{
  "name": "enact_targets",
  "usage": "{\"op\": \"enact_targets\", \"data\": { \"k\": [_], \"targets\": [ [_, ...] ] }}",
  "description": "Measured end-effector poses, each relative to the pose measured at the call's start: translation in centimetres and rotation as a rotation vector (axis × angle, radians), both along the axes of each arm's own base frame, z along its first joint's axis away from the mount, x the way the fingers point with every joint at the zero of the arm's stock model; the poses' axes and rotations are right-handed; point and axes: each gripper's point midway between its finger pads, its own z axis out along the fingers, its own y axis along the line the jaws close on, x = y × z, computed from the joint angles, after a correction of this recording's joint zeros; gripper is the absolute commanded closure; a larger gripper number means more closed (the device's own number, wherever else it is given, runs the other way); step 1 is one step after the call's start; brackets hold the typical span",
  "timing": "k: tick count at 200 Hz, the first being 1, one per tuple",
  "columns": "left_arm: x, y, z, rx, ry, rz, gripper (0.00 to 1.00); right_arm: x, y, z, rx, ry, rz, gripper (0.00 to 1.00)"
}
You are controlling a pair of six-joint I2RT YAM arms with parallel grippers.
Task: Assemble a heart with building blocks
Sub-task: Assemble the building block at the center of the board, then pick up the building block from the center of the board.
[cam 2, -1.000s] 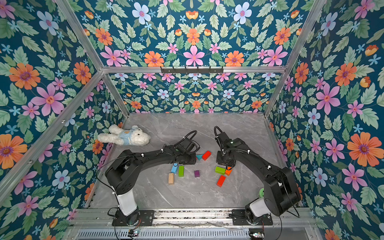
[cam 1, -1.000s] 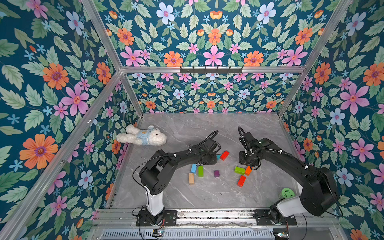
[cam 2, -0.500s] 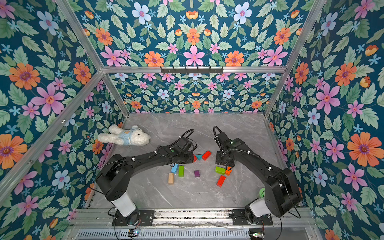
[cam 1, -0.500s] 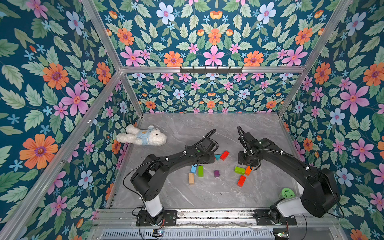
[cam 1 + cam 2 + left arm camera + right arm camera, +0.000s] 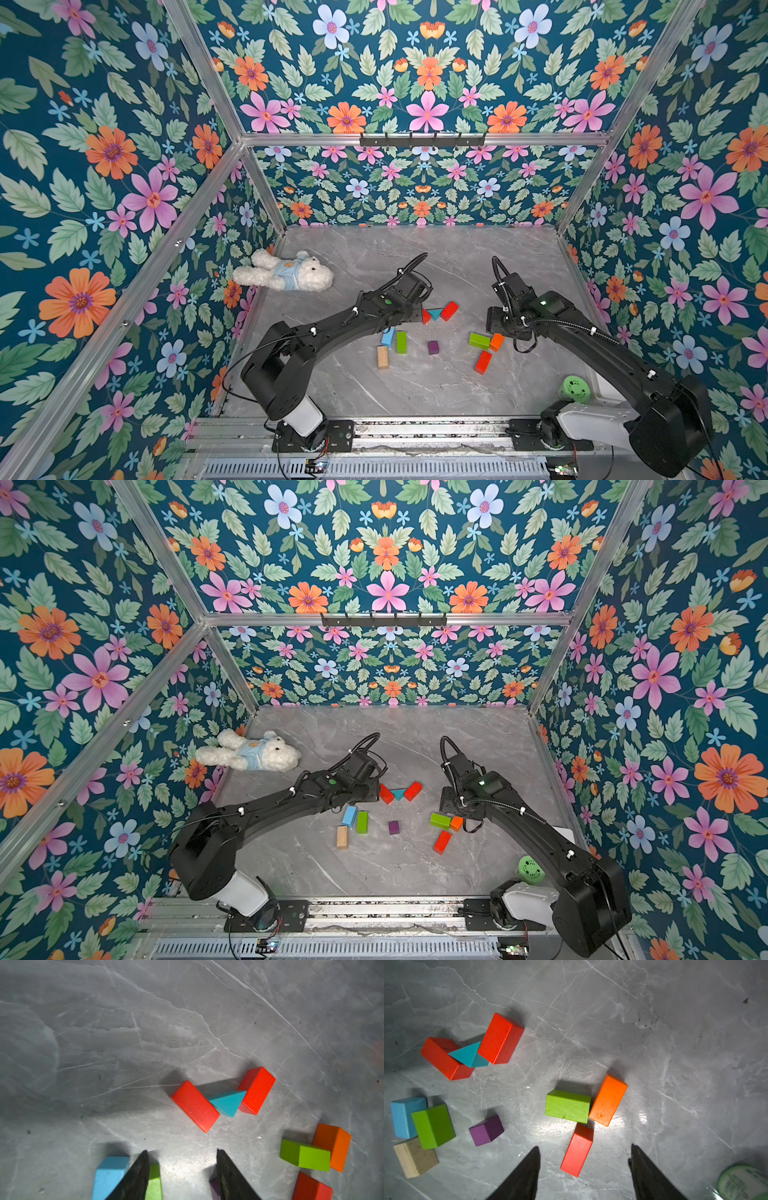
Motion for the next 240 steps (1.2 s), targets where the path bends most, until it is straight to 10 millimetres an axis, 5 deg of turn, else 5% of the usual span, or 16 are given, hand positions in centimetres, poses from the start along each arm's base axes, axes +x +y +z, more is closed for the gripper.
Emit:
{"op": "enact_targets", "data": {
  "k": [45, 88, 154, 196, 240],
  "targets": [
    [-1.8, 4.3, -2.1, 0.029, 0.052, 0.071, 0.45, -0.1, -0.4, -2.5, 0.095, 0.122, -0.016, 0.34],
    [-2.7, 5.1, -2.6, 0.013, 0.071, 0.077, 0.46, 1.5, 0.8, -3.2, 0.106, 0.146, 0.064, 0.3],
    [-2.7, 6.1, -2.9, -0.048, 0.076, 0.11, 0.46, 4.2, 2.9, -7.0, 0.084, 0.188, 0.162, 0.3],
    [-2.6, 6.4, -3.0, -0.092, 0.085, 0.137, 0.48, 2.5, 5.5, -9.3, 0.058, 0.242, 0.256, 0.36],
    [-2.5, 6.0, -3.6, -0.11, 0.104, 0.132, 0.49, -0.1, 7.0, -9.3, 0.038, 0.257, 0.305, 0.4]
  ]
}}
